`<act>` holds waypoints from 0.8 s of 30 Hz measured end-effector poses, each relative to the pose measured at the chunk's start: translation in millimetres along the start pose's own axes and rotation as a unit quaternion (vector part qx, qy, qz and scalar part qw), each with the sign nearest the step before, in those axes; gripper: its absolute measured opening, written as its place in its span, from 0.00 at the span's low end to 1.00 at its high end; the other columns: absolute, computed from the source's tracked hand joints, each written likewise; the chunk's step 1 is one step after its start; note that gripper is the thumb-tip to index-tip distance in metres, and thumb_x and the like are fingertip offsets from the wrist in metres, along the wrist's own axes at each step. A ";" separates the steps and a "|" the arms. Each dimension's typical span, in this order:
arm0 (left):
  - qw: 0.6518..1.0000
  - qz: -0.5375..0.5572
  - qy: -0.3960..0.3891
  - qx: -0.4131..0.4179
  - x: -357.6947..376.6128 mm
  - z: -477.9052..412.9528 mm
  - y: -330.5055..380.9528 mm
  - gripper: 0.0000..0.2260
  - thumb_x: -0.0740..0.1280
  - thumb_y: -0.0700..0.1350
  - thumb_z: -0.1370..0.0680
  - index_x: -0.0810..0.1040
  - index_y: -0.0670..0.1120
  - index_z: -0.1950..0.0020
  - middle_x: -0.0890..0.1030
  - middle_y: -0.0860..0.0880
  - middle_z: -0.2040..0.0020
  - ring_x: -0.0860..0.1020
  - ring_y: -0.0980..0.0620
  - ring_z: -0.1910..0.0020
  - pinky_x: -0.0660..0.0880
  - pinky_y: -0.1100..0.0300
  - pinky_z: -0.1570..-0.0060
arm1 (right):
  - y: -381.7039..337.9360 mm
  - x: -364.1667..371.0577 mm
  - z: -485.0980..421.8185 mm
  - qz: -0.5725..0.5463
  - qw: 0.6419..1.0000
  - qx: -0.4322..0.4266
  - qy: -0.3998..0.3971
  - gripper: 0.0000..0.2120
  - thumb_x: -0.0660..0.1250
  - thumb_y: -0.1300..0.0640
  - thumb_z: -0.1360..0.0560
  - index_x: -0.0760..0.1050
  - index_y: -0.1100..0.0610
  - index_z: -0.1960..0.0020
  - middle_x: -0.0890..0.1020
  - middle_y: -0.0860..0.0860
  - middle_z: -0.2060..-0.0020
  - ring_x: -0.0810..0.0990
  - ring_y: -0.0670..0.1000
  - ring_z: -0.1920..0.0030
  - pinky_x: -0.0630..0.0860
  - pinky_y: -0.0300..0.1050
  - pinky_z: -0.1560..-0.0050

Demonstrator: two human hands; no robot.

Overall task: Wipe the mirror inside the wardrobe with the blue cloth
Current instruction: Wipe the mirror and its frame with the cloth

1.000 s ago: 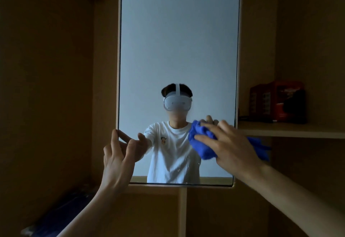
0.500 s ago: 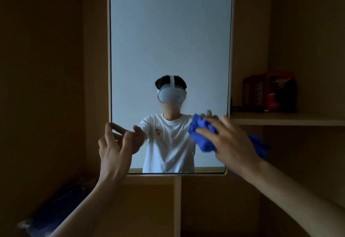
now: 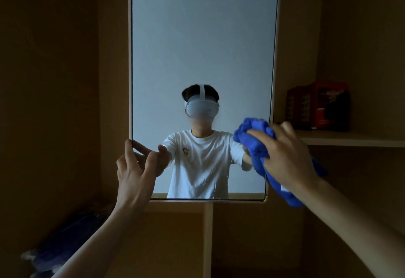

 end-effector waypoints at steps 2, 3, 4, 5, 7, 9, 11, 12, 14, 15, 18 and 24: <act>1.000 -0.004 -0.007 0.002 -1.0 -1.4 -0.2 0.36 0.57 0.66 0.20 0.44 0.58 0.17 0.55 0.46 0.20 0.58 0.41 0.22 0.63 0.37 0.27 | -0.7 8.3 19.8 -0.006 0.999 -0.017 -0.042 0.26 0.74 0.70 0.40 0.81 0.55 0.43 0.79 0.54 0.56 0.73 0.56 0.55 0.76 0.51 0.65; 1.000 -0.001 -0.012 -0.001 -1.5 -1.6 0.8 0.38 0.56 0.67 0.23 0.44 0.58 0.17 0.55 0.46 0.20 0.59 0.41 0.22 0.63 0.37 0.27 | 0.5 10.5 22.2 -0.018 0.998 -0.014 -0.059 0.26 0.73 0.71 0.39 0.81 0.55 0.42 0.79 0.55 0.55 0.74 0.57 0.54 0.76 0.54 0.64; 1.000 0.003 -0.015 -0.003 -2.3 -1.6 2.0 0.39 0.55 0.68 0.25 0.44 0.58 0.17 0.56 0.47 0.21 0.59 0.41 0.23 0.63 0.37 0.27 | 1.7 11.0 20.1 -0.035 0.997 0.004 -0.067 0.26 0.72 0.71 0.37 0.80 0.56 0.41 0.80 0.56 0.54 0.74 0.59 0.53 0.77 0.56 0.62; 1.000 0.006 -0.015 -0.004 -3.1 -1.6 3.0 0.40 0.54 0.69 0.26 0.45 0.58 0.17 0.56 0.46 0.21 0.60 0.41 0.23 0.64 0.37 0.27 | 2.3 10.2 14.4 -0.049 0.996 0.037 -0.059 0.25 0.71 0.71 0.36 0.80 0.57 0.40 0.80 0.57 0.52 0.75 0.60 0.52 0.77 0.56 0.61; 1.000 0.010 -0.014 -0.004 -5.5 -2.8 3.7 0.39 0.54 0.69 0.26 0.47 0.58 0.18 0.58 0.46 0.22 0.62 0.41 0.24 0.65 0.38 0.28 | 3.9 4.2 -2.3 -0.062 0.990 0.125 -0.001 0.24 0.70 0.70 0.33 0.78 0.57 0.39 0.79 0.58 0.49 0.76 0.61 0.49 0.78 0.54 0.60; 1.000 0.008 -0.021 -0.003 -8.4 -6.5 3.2 0.39 0.53 0.70 0.26 0.47 0.59 0.18 0.59 0.45 0.23 0.63 0.41 0.25 0.66 0.38 0.29 | 5.5 -1.8 -18.5 -0.080 0.974 0.202 0.060 0.22 0.68 0.69 0.31 0.76 0.57 0.38 0.77 0.59 0.49 0.76 0.61 0.47 0.77 0.52 0.58; 0.999 -0.004 -0.032 -0.002 -10.5 -10.8 3.2 0.39 0.53 0.70 0.25 0.45 0.60 0.18 0.59 0.45 0.24 0.63 0.40 0.25 0.66 0.37 0.30 | 0.9 -2.2 -27.5 -0.091 0.965 0.229 0.090 0.20 0.67 0.69 0.30 0.76 0.57 0.39 0.76 0.59 0.49 0.75 0.61 0.46 0.75 0.51 0.57; 0.999 -0.010 -0.034 -0.003 -11.5 -12.8 3.2 0.39 0.53 0.71 0.26 0.45 0.60 0.18 0.59 0.46 0.24 0.63 0.41 0.25 0.66 0.37 0.30 | -2.3 -0.8 -29.5 -0.092 0.962 0.236 0.098 0.20 0.67 0.69 0.30 0.76 0.57 0.39 0.76 0.59 0.48 0.75 0.61 0.46 0.74 0.51 0.57; 0.999 -0.020 -0.037 -0.002 -13.2 -15.9 2.1 0.40 0.52 0.71 0.26 0.45 0.60 0.18 0.60 0.46 0.24 0.63 0.41 0.26 0.66 0.38 0.29 | -8.7 2.2 -31.4 -0.098 0.955 0.258 0.110 0.21 0.66 0.68 0.29 0.76 0.56 0.38 0.76 0.60 0.45 0.73 0.62 0.43 0.72 0.49 0.57; 0.999 -0.022 -0.037 0.002 -13.6 -16.7 0.7 0.39 0.53 0.71 0.25 0.45 0.60 0.18 0.60 0.46 0.25 0.64 0.41 0.26 0.66 0.38 0.29 | -12.5 3.0 -32.2 -0.100 0.952 0.267 0.114 0.20 0.66 0.66 0.28 0.76 0.56 0.37 0.75 0.60 0.44 0.73 0.62 0.41 0.72 0.49 0.55; 0.999 -0.024 -0.032 0.020 -13.4 -17.9 -5.3 0.34 0.53 0.69 0.21 0.45 0.61 0.18 0.62 0.48 0.27 0.65 0.43 0.27 0.68 0.41 0.31 | -21.8 4.0 -34.5 -0.098 0.944 0.289 0.122 0.22 0.67 0.63 0.27 0.75 0.56 0.33 0.74 0.61 0.41 0.72 0.62 0.39 0.74 0.51 0.50; 0.999 -0.002 -0.010 0.032 -13.1 -20.3 -7.5 0.34 0.48 0.70 0.24 0.51 0.61 0.19 0.65 0.54 0.37 0.70 0.52 0.40 0.70 0.51 0.45 | -41.0 7.7 -46.3 -0.118 0.940 0.284 0.145 0.21 0.67 0.61 0.26 0.75 0.57 0.33 0.74 0.62 0.42 0.73 0.61 0.41 0.75 0.51 0.48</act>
Point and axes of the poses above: each hand's wrist, its own z-axis away from the middle knuckle, its own x-axis out of the palm, y = z × x, the point moved 2 cm from there along -z, towards the middle knuckle
